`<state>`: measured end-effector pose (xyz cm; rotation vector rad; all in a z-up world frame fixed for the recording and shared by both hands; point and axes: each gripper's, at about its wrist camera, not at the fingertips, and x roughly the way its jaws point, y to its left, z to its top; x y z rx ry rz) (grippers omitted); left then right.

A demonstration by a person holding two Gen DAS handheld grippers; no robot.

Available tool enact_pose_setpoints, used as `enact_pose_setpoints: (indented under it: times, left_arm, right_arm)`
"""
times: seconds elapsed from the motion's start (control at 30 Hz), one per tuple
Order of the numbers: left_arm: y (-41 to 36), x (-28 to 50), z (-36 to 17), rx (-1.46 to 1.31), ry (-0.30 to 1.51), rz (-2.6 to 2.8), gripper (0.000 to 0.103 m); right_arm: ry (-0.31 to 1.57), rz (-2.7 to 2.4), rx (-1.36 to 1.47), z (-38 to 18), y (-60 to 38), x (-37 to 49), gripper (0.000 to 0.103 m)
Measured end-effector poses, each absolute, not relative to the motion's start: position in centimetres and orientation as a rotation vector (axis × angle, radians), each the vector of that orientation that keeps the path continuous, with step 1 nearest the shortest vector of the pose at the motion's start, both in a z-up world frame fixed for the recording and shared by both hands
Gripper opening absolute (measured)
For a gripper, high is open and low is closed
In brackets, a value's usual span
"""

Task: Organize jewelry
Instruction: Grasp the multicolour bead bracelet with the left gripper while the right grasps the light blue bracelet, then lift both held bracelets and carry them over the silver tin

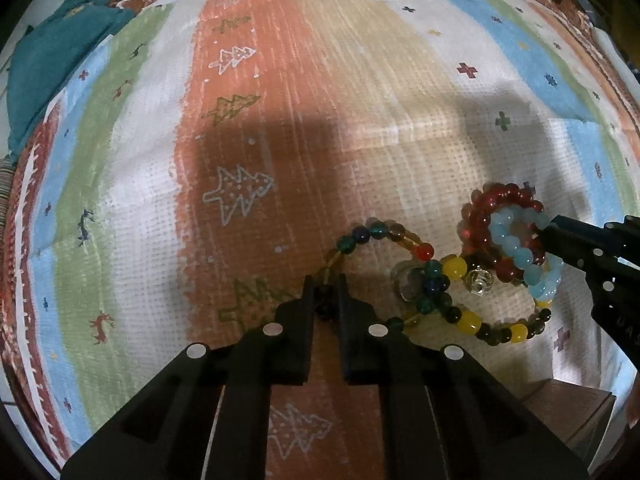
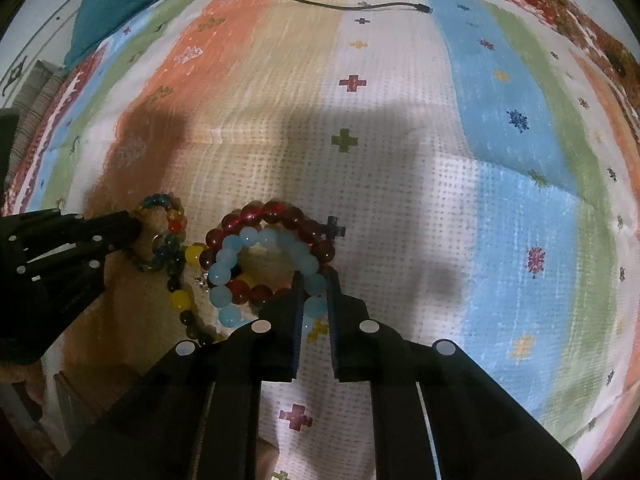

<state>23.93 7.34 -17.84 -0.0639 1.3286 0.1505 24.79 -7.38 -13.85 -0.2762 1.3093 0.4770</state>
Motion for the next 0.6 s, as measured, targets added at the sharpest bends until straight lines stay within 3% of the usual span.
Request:
enact_pose_setpoints:
  times: [0.6]
  left_arm:
    - [5.5, 22.4, -15.5, -0.052, 1.288, 0.131, 0.009]
  right_arm:
    - [1.218, 0.482, -0.303, -10.5, -7.8, 23.8, 0.012]
